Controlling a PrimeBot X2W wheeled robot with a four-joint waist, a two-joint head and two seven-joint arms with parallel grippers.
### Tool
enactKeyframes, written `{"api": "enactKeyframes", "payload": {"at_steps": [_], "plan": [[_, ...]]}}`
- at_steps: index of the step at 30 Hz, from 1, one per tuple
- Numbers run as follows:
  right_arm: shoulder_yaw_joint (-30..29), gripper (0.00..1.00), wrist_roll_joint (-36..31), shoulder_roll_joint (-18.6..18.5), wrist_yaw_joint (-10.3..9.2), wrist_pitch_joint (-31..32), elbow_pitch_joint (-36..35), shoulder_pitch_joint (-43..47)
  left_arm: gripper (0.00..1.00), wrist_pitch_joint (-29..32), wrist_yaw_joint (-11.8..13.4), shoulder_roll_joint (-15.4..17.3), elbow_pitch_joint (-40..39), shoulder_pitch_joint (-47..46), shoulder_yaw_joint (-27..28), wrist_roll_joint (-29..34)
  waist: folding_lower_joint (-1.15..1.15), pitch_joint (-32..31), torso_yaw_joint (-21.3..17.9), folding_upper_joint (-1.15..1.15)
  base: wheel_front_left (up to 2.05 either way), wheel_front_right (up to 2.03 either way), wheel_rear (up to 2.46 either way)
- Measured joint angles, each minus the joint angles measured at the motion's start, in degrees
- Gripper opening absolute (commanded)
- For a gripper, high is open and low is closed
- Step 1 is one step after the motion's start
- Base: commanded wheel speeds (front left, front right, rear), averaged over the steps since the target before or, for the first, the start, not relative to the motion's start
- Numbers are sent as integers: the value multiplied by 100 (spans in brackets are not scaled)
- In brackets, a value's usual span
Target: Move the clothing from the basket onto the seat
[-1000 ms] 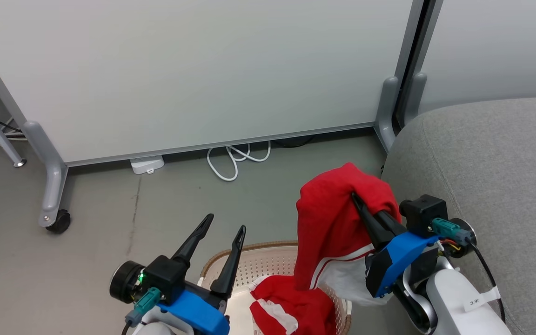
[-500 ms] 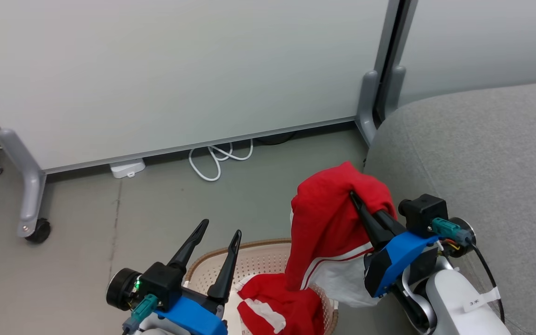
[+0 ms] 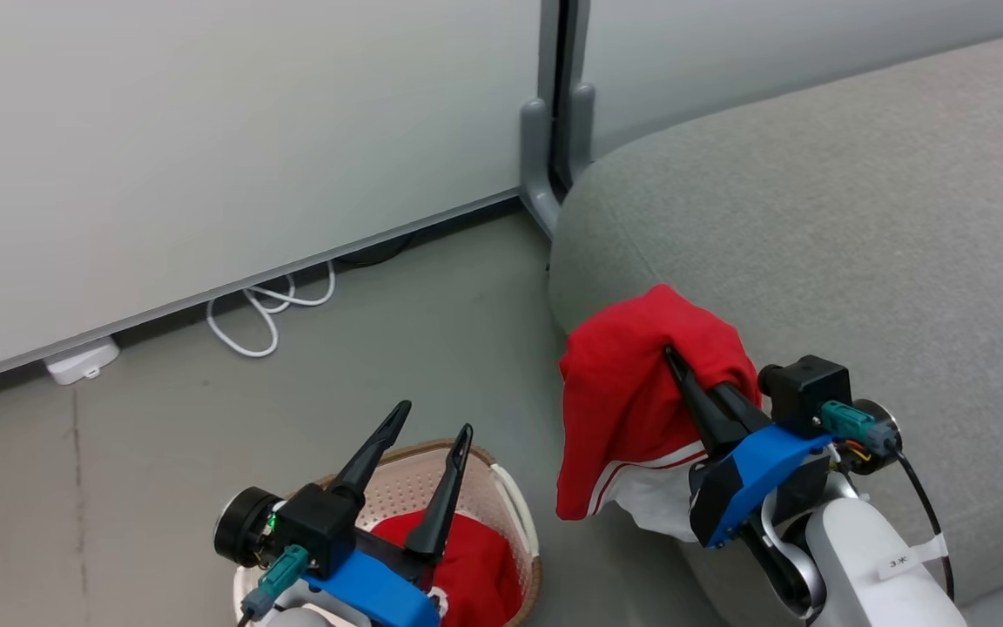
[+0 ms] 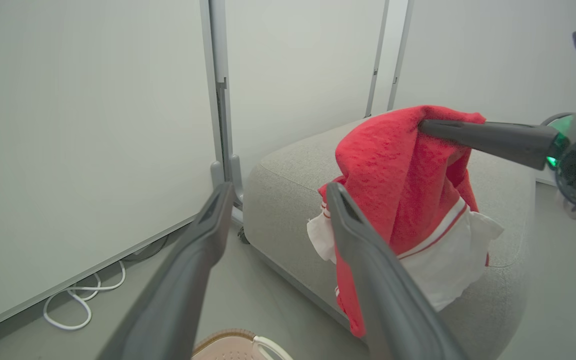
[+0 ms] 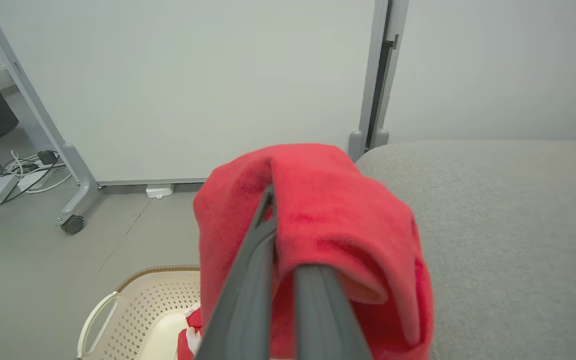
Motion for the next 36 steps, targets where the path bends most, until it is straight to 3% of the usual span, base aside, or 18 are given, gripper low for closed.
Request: {"api": "enactKeyframes", "payload": {"at_steps": [19, 31, 36], "plan": [[9, 0, 65, 80, 0, -145, 54, 3, 100, 0, 0, 152, -97, -74, -22, 49, 0, 390, -1455, 0, 0, 0, 0], [-180, 0, 178, 65, 0, -172, 62, -51, 100, 0, 0, 199, -156, -111, -69, 51, 0, 490, -1444, 0, 0, 0, 0], [-386, 0, 468, -75, 0, -12, 138, -549, 100, 0, 0, 320, -270, -309, -155, 101, 0, 770, -1341, 0, 0, 0, 0]]}}
